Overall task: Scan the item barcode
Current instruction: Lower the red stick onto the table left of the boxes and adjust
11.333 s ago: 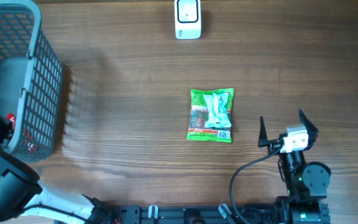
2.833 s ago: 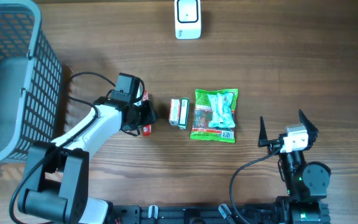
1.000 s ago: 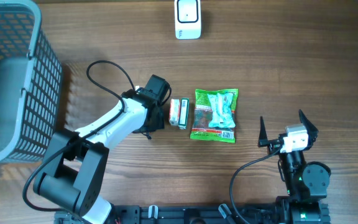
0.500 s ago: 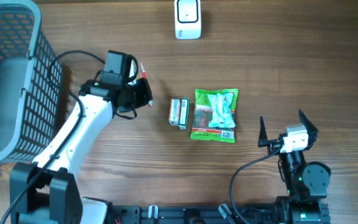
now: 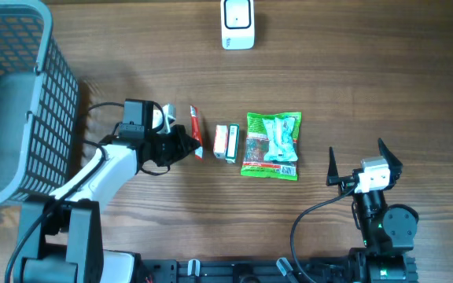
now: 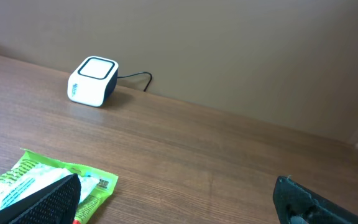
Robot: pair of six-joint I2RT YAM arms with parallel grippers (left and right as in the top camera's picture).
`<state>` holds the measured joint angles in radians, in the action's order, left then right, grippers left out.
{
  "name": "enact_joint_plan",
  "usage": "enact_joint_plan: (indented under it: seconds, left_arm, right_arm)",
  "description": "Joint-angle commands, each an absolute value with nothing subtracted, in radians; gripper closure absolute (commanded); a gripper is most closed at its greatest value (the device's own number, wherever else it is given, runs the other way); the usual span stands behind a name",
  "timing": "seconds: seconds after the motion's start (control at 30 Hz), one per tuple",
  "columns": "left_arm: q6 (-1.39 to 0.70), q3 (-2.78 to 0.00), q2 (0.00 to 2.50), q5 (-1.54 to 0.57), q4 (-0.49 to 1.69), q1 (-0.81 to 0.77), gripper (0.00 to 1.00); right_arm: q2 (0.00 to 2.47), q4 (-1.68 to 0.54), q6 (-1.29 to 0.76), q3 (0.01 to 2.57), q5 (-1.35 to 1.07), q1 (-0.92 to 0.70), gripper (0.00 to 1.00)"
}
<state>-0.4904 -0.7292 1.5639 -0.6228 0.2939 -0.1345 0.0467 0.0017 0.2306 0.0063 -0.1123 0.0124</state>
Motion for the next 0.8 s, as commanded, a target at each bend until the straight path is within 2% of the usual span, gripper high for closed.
enact_joint_plan:
  seconds: [0.0, 0.23, 0.37, 0.53, 0.67, 0.77]
  left_arm:
    - [-0.452, -0.717, 1.621, -0.692, 0.279, -0.128, 0.96]
    - [-0.442, -0.717, 1.673, -0.675, 0.278, -0.128, 0.96]
    - [-0.442, -0.717, 1.673, -0.537, 0.331, -0.128, 0.96]
    - [-0.442, -0.717, 1.673, -0.472, 0.344, -0.128, 0.96]
    - [-0.442, -0.72, 1.672, -0.468, 0.35, -0.128, 0.8]
    - [-0.442, -0.739, 1.667, -0.412, 0.384, -0.128, 0.84]
  right_arm:
    - [0.043, 0.007, 0.236, 0.006, -0.128, 0.016, 0.0]
    - [0.043, 0.007, 0.236, 0.006, -0.128, 0.016, 0.0]
    - [0.043, 0.007, 0.236, 0.006, -0.128, 0.016, 0.0]
    - [0.043, 0.007, 0.236, 0.006, -0.128, 0.016, 0.0]
    - [0.043, 0.007, 0.236, 0.006, -0.128, 0.016, 0.0]
    - [0.043, 0.007, 0.236, 0.006, -0.128, 0.016, 0.0]
